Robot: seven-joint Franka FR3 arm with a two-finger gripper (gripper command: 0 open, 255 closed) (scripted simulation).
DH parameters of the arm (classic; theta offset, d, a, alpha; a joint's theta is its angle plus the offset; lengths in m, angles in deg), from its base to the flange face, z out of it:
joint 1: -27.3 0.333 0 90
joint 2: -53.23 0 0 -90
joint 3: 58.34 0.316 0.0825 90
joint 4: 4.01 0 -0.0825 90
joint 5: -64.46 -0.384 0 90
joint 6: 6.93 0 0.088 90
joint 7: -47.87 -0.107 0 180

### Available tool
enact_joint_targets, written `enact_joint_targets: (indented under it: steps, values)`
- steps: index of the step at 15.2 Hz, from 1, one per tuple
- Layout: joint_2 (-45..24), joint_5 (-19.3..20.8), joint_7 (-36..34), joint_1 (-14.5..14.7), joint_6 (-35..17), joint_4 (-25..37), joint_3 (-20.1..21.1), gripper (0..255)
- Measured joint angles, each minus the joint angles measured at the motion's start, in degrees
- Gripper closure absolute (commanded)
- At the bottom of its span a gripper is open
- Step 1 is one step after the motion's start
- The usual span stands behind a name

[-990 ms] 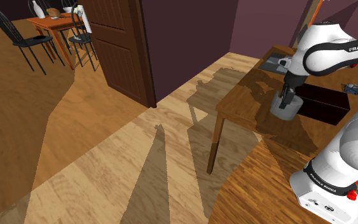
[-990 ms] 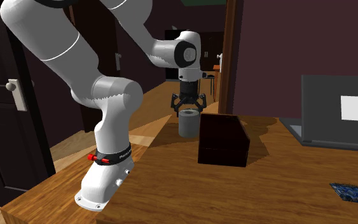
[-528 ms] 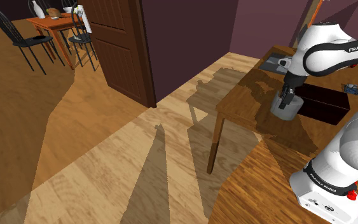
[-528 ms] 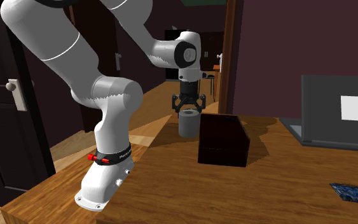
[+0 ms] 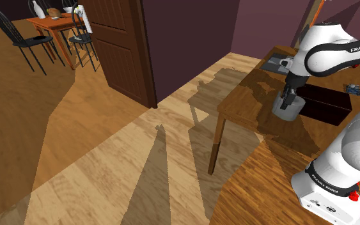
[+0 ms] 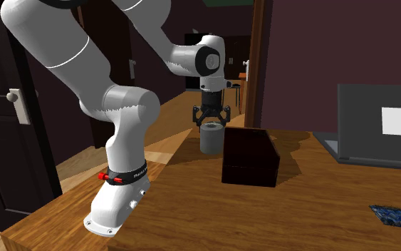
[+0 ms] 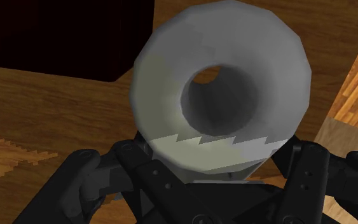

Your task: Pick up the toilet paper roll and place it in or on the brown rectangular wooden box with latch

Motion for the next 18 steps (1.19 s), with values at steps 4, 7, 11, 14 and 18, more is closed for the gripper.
enact_joint_targets:
  steps: [4,7,11,14,18]
  values:
    - [1.4,-0.6,0.0,0.0,2.3,0.9,0.9,255]
    - [3.0,-1.4,0.2,-0.1,5.2,2.2,2.0,255]
    - [5.0,-2.7,0.1,0.1,9.1,4.2,3.7,255]
    - [6.0,-3.5,0.3,0.2,11.8,5.8,4.6,255]
    - [7.1,-4.6,0.5,0.5,15.3,8.3,6.0,255]
